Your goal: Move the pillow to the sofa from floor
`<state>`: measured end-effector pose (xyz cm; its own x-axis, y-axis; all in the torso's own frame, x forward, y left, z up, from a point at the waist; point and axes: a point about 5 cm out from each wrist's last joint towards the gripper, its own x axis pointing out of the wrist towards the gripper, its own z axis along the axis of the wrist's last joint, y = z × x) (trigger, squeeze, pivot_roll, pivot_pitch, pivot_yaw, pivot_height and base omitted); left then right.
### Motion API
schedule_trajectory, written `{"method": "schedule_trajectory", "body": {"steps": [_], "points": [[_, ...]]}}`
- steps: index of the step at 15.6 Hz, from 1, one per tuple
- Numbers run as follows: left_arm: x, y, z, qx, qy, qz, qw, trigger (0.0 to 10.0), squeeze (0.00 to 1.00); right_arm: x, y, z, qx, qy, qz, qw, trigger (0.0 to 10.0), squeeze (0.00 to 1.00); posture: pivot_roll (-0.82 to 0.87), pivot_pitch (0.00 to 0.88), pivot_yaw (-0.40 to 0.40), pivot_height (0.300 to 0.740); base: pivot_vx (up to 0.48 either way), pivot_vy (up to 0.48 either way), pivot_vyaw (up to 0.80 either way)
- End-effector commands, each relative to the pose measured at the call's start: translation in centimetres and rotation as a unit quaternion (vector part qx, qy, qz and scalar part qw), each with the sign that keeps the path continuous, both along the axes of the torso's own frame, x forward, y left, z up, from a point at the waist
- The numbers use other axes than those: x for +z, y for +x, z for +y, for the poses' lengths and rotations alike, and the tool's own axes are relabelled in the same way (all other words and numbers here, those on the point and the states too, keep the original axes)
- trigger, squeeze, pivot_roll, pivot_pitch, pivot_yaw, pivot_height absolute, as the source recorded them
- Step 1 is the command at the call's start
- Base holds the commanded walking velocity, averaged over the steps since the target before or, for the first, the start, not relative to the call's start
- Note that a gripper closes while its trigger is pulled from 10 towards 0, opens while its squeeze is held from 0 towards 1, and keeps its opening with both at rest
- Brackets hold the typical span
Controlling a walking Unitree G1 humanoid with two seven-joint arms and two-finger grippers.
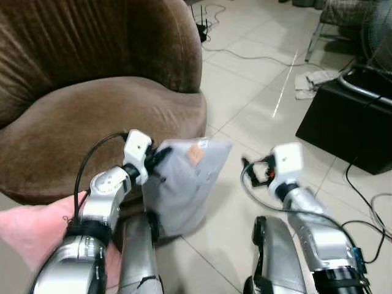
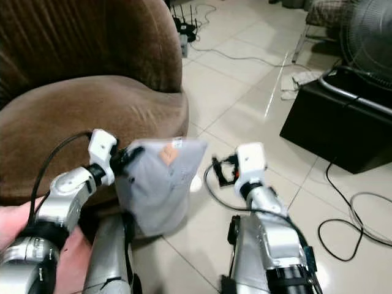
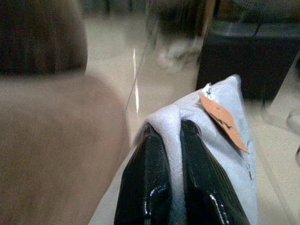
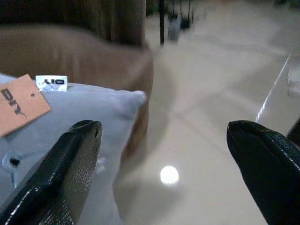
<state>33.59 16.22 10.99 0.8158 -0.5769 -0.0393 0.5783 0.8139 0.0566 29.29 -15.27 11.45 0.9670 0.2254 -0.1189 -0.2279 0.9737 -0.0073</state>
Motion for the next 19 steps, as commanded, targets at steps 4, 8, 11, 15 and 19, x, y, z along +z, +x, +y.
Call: {"method": "schedule_trajectory", "body": {"steps": [4,8,11,15,19], "points": [[7.6,-1.4,-2.3,0.008,-0.077,-0.141,0.987,0.0,0.00,2.8,0.4,0.3,-0.029,0.030,-0.044,0.998,10.0,0.00,0.07,0.000,0.035,0.480,0.000,0.000,0.00],[8.8,-1.7,-1.9,0.086,-0.089,-0.135,0.983,0.0,0.00,3.8,1.8,1.6,-0.019,0.034,-0.049,0.998,10.0,0.00,0.12,0.000,-0.002,0.480,0.000,0.000,0.00],[8.1,-2.3,-0.6,0.151,-0.053,-0.106,0.981,10.0,0.00,3.9,1.9,2.6,0.006,0.061,-0.045,0.997,10.0,0.00,0.15,0.000,-0.019,0.495,0.000,0.000,0.00],[8.4,-3.0,0.6,0.213,-0.006,-0.106,0.971,10.0,0.00,3.5,2.6,3.2,0.018,0.047,-0.030,0.998,10.0,0.00,0.17,0.000,-0.008,0.550,0.000,0.000,0.00],[9.7,-1.5,-1.7,0.151,-0.006,-0.109,0.982,10.0,0.00,6.5,3.9,1.7,-0.009,0.040,-0.063,0.997,10.0,0.00,0.04,0.000,0.040,0.605,0.000,0.000,0.00]]}}
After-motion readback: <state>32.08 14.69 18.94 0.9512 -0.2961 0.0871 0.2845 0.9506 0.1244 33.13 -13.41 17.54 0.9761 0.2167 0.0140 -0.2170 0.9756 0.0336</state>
